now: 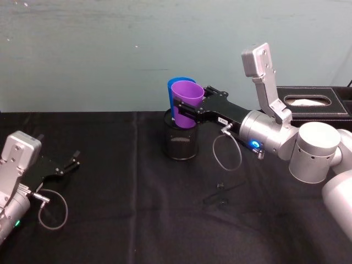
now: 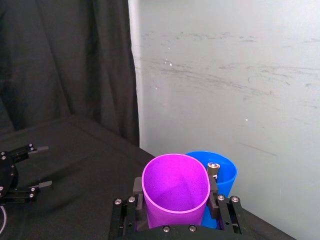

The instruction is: Pick up one cup with a gripper and tap it against the other cup.

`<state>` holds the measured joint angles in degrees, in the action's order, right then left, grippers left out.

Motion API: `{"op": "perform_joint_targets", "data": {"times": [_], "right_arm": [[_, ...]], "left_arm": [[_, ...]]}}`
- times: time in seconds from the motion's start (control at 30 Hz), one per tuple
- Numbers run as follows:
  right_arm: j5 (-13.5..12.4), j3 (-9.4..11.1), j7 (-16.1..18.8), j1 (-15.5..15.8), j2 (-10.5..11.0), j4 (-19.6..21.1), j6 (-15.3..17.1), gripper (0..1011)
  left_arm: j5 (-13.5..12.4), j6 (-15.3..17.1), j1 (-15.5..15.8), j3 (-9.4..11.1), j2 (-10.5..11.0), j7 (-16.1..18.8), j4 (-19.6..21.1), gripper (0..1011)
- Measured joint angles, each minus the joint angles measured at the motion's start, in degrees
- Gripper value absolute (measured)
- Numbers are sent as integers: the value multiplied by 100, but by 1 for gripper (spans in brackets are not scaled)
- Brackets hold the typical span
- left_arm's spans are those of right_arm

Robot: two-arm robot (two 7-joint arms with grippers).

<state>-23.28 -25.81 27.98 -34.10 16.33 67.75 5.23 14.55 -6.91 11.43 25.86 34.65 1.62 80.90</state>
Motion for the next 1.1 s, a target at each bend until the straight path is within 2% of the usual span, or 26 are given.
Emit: {"op": "perform_joint_targets", "data": {"times": [0.33,0.5,0.93,1.1], "right_arm": [[0,0,2,10,0,1,-2,722],[-19,-19,35,133,36,135,-38,723],[-92,-57,54,707,379,1014,18,722],[-103,-55,21,1041,605,1545,25,722]], "left_arm": [[0,0,0,0,0,0,0,1000],[0,0,1,0,0,0,0,1000],[0,0,0,0,0,0,0,1000],[0,0,0,0,0,0,0,1000]]}}
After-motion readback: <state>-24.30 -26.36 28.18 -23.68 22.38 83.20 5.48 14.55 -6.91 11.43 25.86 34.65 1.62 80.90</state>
